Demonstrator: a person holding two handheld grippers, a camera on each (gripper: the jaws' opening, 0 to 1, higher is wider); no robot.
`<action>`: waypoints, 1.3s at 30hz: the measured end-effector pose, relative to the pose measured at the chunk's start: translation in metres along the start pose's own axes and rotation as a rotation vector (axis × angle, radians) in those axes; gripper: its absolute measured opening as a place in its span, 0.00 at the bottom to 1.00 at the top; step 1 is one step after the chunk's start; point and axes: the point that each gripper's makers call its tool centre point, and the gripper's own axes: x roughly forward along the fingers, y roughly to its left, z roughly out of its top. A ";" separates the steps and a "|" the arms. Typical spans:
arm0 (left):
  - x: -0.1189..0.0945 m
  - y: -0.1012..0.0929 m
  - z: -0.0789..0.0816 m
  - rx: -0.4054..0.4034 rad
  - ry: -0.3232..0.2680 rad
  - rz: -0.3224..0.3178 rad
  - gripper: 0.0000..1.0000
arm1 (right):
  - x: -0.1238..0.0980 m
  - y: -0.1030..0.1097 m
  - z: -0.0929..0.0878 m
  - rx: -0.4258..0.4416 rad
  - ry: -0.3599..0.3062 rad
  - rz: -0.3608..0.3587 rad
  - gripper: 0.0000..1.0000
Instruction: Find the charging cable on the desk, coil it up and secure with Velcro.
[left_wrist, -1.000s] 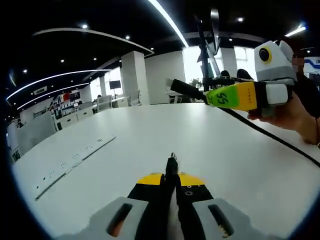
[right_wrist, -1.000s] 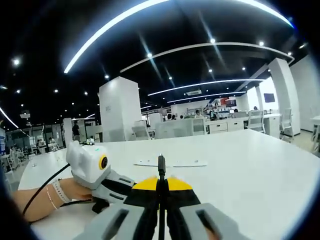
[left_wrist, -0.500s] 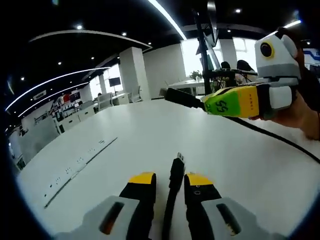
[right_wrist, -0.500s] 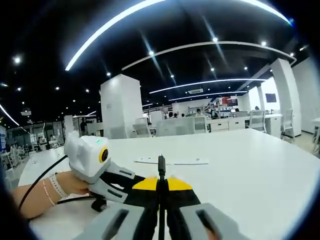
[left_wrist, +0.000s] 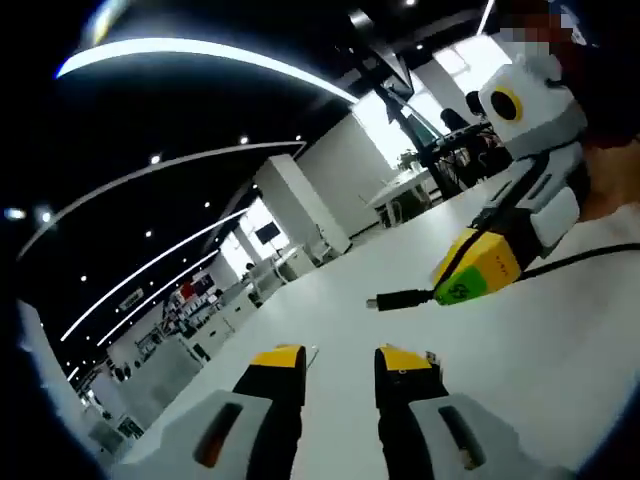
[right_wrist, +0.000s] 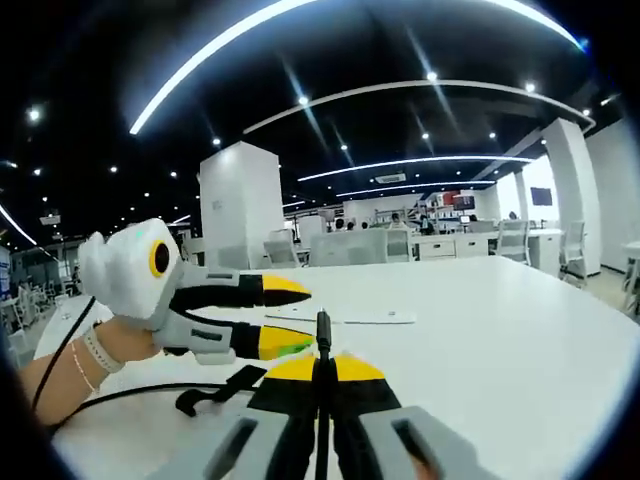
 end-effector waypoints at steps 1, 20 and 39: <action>-0.005 -0.002 0.011 0.089 -0.021 0.005 0.28 | 0.000 -0.001 -0.003 -0.061 0.026 -0.016 0.05; 0.013 -0.051 0.010 0.852 0.169 -0.184 0.23 | -0.004 0.011 -0.008 -0.581 0.105 -0.070 0.06; 0.003 -0.051 -0.002 0.819 0.203 -0.258 0.09 | -0.005 0.016 0.010 -0.335 -0.056 0.073 0.06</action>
